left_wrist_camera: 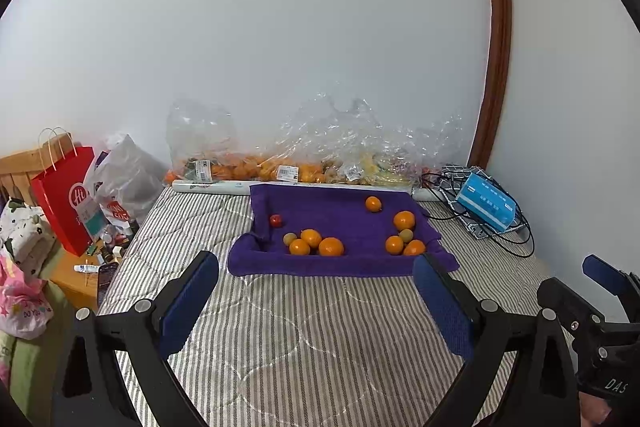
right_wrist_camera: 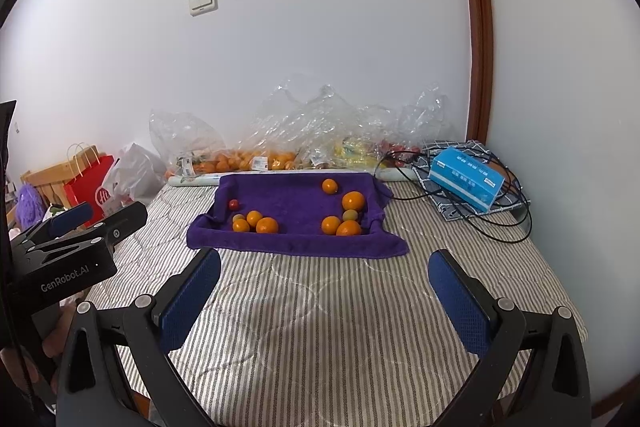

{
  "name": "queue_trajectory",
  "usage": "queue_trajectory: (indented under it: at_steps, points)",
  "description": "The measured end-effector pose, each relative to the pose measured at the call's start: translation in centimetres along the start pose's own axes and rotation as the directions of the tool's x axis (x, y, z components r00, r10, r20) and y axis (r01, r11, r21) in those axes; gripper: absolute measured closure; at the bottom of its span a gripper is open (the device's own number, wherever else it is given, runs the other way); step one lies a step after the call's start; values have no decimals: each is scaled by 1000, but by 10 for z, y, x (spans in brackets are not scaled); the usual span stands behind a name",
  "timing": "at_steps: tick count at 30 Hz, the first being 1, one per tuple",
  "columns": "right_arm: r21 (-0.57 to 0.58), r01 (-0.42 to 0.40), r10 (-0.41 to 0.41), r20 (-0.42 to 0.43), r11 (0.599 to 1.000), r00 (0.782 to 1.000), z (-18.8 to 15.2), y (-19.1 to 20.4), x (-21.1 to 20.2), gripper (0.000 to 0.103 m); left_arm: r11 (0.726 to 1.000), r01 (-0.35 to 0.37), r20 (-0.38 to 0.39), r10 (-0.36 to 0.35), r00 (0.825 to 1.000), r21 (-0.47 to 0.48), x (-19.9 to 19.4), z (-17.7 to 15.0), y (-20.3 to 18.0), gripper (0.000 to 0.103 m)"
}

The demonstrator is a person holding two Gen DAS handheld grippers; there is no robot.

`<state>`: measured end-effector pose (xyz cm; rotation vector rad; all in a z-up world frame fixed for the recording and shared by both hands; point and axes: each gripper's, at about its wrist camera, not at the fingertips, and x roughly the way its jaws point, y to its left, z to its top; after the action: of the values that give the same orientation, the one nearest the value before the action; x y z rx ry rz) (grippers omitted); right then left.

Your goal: Organize fruits

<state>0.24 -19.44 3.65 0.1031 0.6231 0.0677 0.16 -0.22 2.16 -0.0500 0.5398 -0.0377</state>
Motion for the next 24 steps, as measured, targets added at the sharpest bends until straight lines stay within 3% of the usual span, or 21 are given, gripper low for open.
queue_trajectory:
  at_steps: [24]
  points:
    - [-14, -7, 7, 5, 1000, 1000, 1, 2, -2, 1, 1000, -3, -3, 3, 1000, 0, -1, 3, 2, 5]
